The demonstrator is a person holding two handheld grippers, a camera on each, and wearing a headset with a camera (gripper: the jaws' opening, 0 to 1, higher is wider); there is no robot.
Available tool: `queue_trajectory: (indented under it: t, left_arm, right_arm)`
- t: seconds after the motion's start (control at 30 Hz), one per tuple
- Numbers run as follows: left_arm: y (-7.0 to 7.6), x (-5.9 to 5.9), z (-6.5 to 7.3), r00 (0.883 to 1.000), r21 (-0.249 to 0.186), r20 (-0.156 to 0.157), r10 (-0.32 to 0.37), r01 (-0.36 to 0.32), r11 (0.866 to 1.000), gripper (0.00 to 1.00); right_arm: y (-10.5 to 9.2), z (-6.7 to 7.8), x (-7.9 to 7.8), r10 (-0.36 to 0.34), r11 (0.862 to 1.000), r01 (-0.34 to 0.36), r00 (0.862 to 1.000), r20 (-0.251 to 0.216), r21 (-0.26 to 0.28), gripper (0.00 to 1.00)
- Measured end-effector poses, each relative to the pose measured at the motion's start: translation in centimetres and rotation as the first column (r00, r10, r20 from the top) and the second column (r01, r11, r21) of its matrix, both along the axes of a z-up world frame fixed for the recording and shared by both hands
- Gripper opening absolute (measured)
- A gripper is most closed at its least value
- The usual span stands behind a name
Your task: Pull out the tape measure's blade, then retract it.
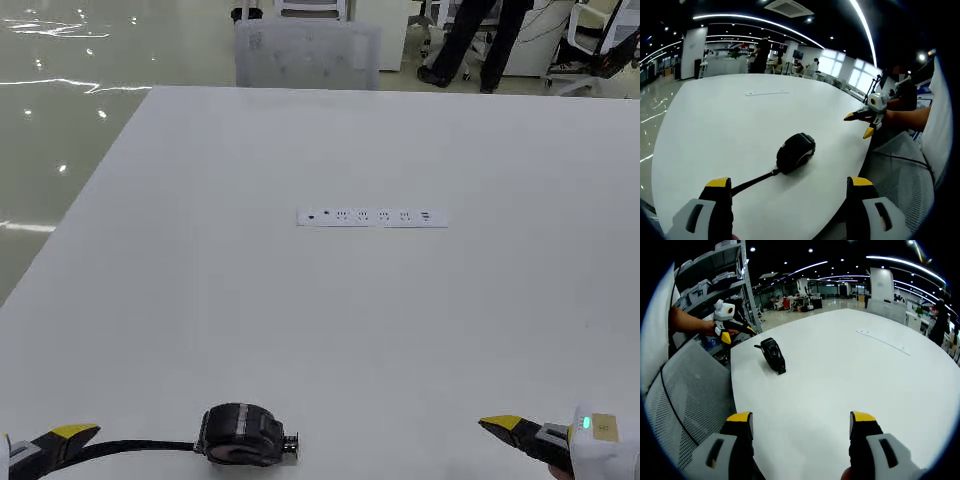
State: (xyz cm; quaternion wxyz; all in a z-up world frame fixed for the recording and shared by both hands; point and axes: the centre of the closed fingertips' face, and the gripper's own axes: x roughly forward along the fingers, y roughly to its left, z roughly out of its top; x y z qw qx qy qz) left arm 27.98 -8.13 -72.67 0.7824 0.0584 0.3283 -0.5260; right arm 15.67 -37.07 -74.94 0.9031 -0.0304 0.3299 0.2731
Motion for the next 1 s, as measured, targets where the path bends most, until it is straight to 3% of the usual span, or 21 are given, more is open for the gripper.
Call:
queue_trajectory:
  t: [0.27,1.0]
  left_arm:
    - [1.1,-0.3,0.3,1.000,0.007,-0.001,0.009,-0.009,1.000,0.94]
    - [1.4,-0.4,0.7,1.000,-0.002,-0.001,0.009,-0.009,1.000,0.95]
  right_arm:
    - [-0.6,-0.3,-0.9,-0.026,1.000,0.027,1.000,-0.012,0.008,0.82]
    - [-1.1,-0.3,-1.7,-0.050,0.999,0.050,0.999,-0.017,0.013,0.83]
